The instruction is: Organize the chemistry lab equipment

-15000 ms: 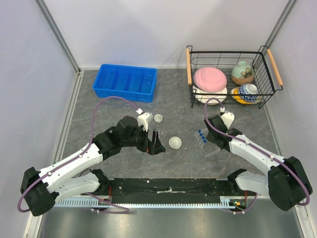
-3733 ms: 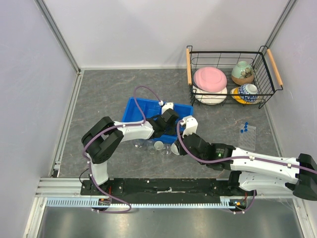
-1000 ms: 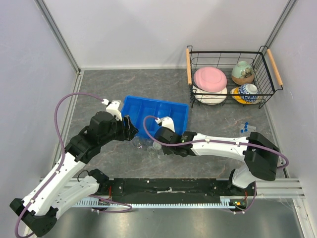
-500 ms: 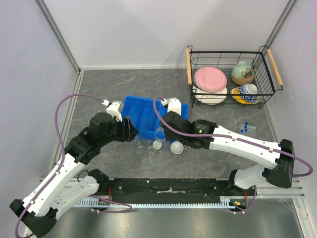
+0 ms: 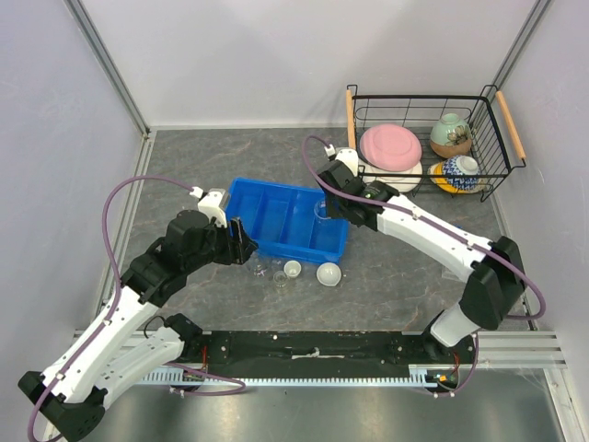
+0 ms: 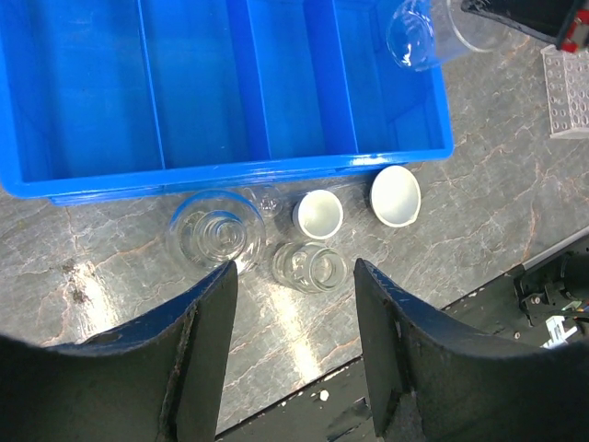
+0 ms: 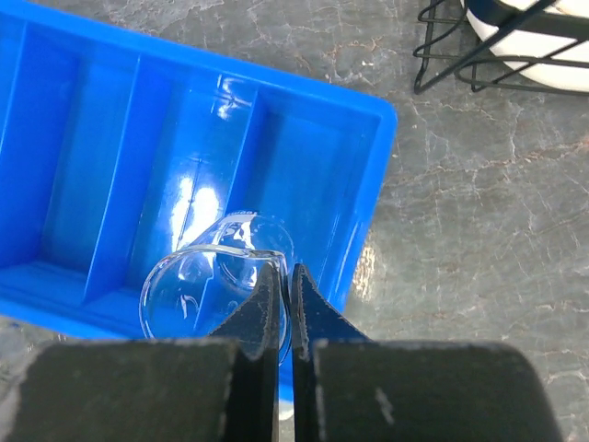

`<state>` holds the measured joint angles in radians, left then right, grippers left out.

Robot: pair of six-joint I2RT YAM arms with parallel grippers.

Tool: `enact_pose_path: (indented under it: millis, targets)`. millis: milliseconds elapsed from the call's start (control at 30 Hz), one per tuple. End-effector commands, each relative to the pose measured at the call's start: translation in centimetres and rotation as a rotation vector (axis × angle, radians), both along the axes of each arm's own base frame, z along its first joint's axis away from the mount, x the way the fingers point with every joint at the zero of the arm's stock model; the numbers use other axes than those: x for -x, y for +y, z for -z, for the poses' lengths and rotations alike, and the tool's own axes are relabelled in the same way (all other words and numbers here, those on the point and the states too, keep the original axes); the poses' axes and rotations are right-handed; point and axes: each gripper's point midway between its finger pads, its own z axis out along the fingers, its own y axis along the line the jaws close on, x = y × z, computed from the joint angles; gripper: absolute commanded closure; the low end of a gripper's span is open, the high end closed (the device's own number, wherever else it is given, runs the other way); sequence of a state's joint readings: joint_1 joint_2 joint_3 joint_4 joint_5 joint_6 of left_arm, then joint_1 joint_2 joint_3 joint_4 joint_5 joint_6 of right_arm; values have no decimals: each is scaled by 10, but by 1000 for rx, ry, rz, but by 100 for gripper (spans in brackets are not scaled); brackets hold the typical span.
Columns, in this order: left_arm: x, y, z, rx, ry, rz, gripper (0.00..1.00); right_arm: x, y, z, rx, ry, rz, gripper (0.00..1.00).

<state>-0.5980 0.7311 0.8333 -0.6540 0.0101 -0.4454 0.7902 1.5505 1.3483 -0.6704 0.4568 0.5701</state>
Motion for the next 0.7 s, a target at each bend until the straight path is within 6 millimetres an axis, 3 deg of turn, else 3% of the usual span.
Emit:
enact_pose_path:
  millis: [0, 200, 333, 667]
  targets:
    - [-1, -4, -7, 9, -42, 33, 39, -30, 17, -17, -74, -54, -19, 100]
    - [-1, -4, -7, 12, -44, 36, 39, -47, 16, 18, -82, -2, -3, 100]
    - [0, -4, -6, 11, -41, 37, 39, -49, 5, 36, -49, 21, 27, 100]
    - [1, -4, -7, 16, -45, 40, 39, -57, -12, 61, -36, 58, 62, 100]
